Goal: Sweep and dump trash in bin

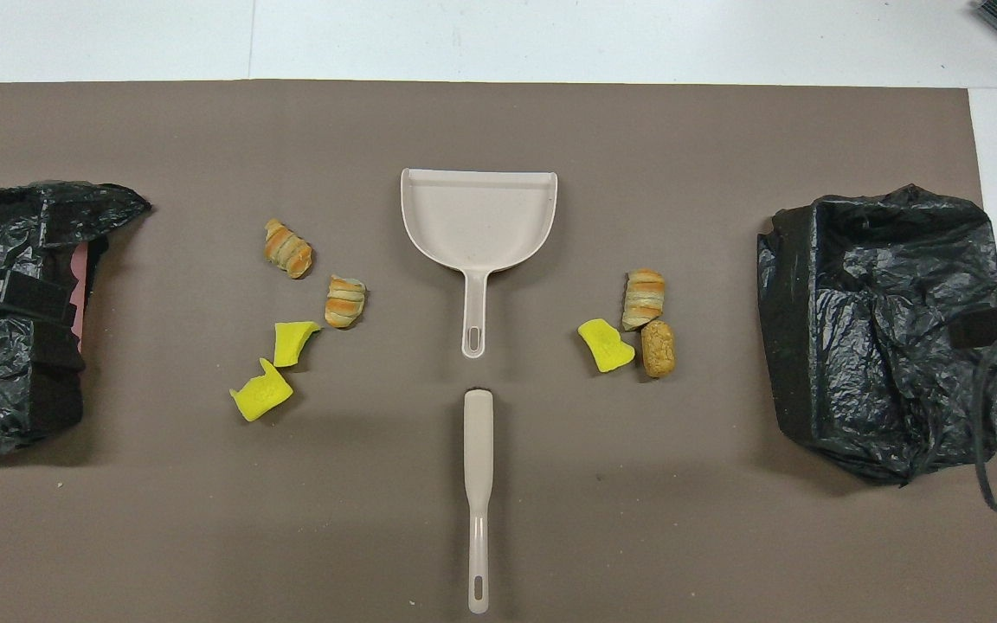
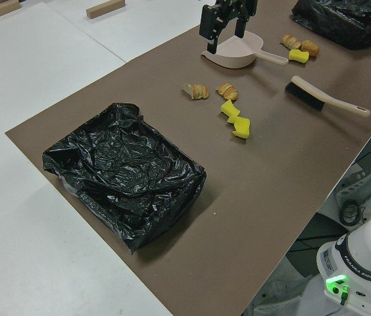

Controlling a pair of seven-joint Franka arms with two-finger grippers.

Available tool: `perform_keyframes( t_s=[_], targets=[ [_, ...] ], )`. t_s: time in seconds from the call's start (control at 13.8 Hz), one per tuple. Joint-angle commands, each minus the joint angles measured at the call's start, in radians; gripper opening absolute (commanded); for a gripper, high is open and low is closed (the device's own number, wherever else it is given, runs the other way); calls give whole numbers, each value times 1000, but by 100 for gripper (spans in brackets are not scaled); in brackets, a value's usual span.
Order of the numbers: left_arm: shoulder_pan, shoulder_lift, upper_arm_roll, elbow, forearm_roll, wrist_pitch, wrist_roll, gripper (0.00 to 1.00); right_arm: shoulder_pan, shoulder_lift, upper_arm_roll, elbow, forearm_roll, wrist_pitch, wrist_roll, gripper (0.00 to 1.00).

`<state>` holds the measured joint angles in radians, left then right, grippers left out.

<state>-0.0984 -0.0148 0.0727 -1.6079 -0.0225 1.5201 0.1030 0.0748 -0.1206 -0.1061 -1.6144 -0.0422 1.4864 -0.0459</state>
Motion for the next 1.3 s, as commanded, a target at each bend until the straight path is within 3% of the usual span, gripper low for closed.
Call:
perform_keyframes(
  t_s=[0.0, 0.51, 0.79, 1.23],
  targets=[
    [5, -4, -2, -3, 6, -14, 14, 100, -3, -17, 5, -12, 5, -18, -25, 100],
    [-18, -27, -16, -64, -4, -5, 4, 100, -4, -17, 5, -15, 7, -18, -25, 100],
    [-127, -69, -16, -161, -8, 64, -31, 100, -4, -17, 5, -15, 8, -20, -26, 100],
    [-328, -142, -17, -296, -37, 163, -294, 100, -4, -20, 20, -24, 22, -9, -29, 100]
  ],
)
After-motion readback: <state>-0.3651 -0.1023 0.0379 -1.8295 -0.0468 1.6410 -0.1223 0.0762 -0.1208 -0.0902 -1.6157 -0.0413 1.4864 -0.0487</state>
